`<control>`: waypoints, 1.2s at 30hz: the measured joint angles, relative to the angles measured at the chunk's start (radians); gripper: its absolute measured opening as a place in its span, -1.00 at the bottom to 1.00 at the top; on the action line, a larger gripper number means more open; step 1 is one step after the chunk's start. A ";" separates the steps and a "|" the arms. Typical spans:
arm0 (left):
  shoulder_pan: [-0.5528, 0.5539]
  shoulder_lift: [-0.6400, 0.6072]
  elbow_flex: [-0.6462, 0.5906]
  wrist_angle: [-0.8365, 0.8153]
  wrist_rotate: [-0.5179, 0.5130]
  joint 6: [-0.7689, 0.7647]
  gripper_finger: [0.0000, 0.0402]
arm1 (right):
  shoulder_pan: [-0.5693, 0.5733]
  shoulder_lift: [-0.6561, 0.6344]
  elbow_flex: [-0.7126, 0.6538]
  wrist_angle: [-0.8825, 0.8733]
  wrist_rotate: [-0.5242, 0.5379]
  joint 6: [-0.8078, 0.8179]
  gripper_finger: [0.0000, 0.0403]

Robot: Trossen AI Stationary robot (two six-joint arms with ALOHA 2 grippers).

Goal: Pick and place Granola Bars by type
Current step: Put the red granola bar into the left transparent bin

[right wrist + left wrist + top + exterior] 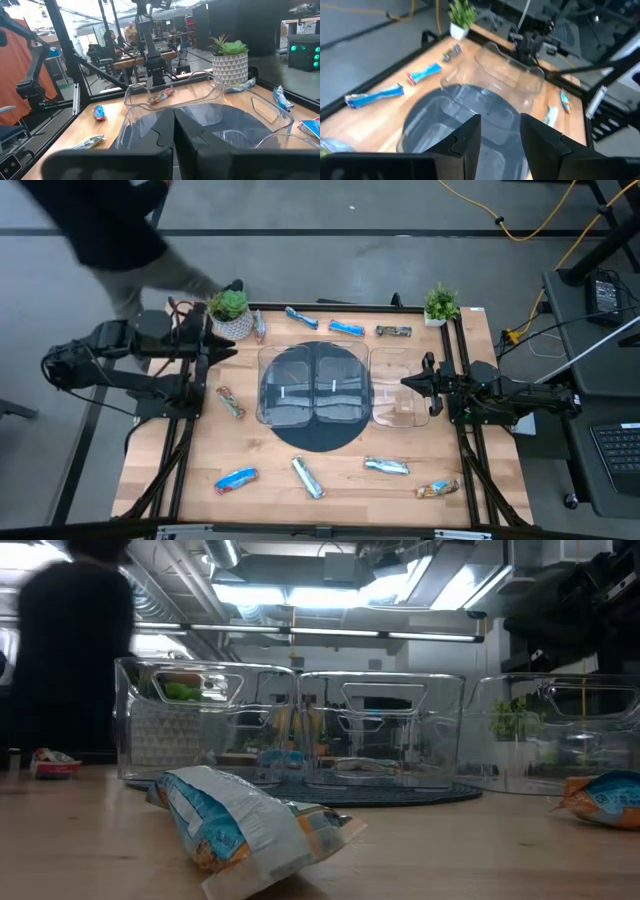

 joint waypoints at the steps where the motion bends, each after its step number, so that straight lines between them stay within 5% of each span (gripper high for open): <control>1: 0.000 0.013 0.014 -0.017 0.015 -0.007 -0.37 | 0.000 0.000 0.000 0.000 0.000 0.000 -0.96; 15: -0.002 0.073 -0.017 -0.392 0.046 -0.204 -0.37 | 0.000 0.000 0.000 -0.001 0.000 0.000 -0.96; 27: -0.002 0.075 -0.255 -0.401 0.133 -0.086 -0.37 | 0.000 0.000 0.000 -0.002 0.000 0.000 -0.96; 36: 0.000 0.074 -0.413 -0.356 0.124 -0.246 -0.36 | 0.000 0.000 0.000 -0.002 0.000 0.000 -0.96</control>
